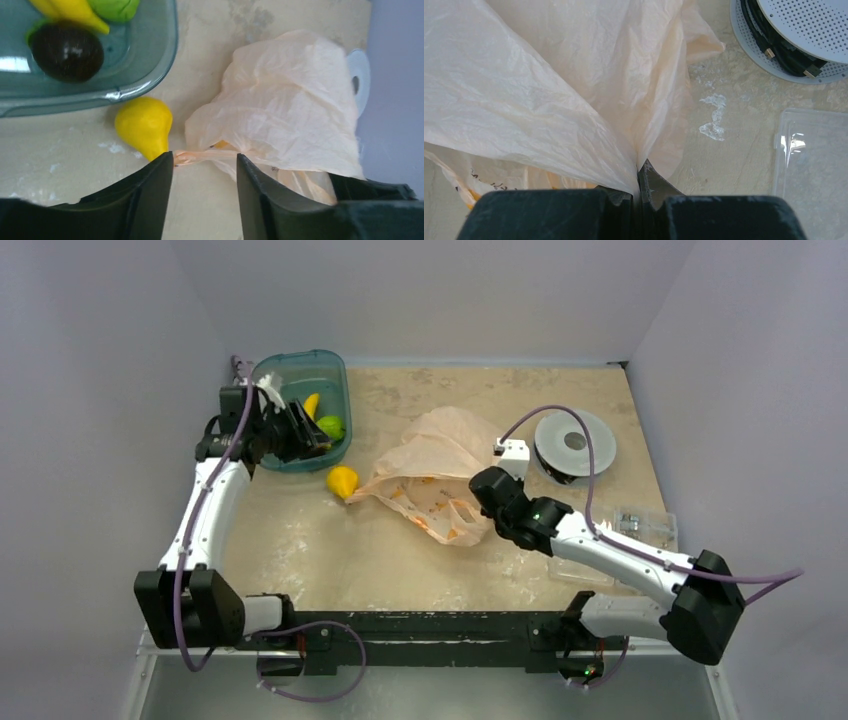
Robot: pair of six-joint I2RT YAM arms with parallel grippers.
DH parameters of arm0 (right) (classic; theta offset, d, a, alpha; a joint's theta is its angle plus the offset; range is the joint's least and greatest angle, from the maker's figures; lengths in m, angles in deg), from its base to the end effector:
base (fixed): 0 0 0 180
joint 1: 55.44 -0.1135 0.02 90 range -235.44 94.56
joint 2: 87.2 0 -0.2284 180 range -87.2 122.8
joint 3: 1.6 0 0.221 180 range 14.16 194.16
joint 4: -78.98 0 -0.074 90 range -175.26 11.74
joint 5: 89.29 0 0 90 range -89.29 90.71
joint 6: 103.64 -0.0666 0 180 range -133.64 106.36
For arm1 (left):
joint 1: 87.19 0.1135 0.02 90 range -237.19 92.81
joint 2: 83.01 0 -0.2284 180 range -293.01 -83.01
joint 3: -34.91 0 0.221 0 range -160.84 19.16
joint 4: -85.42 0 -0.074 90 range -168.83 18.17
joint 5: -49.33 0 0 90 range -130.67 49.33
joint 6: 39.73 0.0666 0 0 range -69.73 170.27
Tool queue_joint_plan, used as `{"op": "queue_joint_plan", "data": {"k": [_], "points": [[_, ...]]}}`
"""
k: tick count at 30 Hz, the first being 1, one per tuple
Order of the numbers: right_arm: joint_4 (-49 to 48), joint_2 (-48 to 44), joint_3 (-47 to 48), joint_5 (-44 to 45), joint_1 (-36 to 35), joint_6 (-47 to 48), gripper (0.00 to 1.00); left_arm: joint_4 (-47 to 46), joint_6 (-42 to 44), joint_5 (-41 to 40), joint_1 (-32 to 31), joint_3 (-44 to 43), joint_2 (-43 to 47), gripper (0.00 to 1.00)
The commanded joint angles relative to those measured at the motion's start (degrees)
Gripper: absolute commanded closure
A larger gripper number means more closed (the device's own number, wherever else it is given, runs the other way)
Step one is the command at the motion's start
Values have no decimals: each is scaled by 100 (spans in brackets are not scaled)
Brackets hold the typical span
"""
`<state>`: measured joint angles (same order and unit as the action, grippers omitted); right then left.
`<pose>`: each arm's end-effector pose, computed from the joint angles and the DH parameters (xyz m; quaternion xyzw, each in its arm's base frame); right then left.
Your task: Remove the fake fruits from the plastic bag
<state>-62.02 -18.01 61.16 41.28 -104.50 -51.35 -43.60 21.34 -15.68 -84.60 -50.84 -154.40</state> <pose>0.1939 0.1574 0.2135 0.0450 0.8767 0.0112 0.4789 0.2700 -0.0159 0.3046 -0.1434 0.8659 -0.2881 0.3829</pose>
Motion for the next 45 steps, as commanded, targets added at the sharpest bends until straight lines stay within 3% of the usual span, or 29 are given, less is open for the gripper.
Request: {"op": "queue_joint_plan", "data": {"k": [1,6,9,15,21,24,30,34,37,42,43,45], "points": [[-178,-366,-199,-78,19,27,100,-156,-474,-300,-132,802,-365,47],[7,-658,-375,3,19,-22,100,-1284,-1551,-589,-207,1952,-20,16],[214,-847,-440,53,19,-105,100,-1608,-1775,-652,-429,2171,-218,5],[173,-1218,-612,-142,19,-14,100,-1591,-2090,-1345,-1097,2118,-762,0],[170,-1341,-608,-212,18,48,100,-1127,-2953,-2157,-1190,2299,-810,0],[125,-1359,-637,-230,17,69,100,-1694,-3206,-1922,-1186,2615,-888,0],[96,-1342,-624,-297,15,111,100,-2091,-3018,-1109,-1199,1987,-2028,1],[133,-1417,-621,-287,19,123,100,-2730,-3235,-1274,-1198,2405,-2003,20],[118,-1479,-645,-286,19,117,100,-3221,-3265,-1292,-1196,2768,-1675,52],[36,-1384,-683,-369,19,111,100,-3145,-2821,-1310,-1204,2834,-868,92],[23,-1341,-669,-395,19,112,100,-3099,-2696,-1347,-1226,2839,-642,98],[-20,-1261,-626,-443,17,113,100,-3028,-2380,-1393,-1307,2866,-147,100]]}}
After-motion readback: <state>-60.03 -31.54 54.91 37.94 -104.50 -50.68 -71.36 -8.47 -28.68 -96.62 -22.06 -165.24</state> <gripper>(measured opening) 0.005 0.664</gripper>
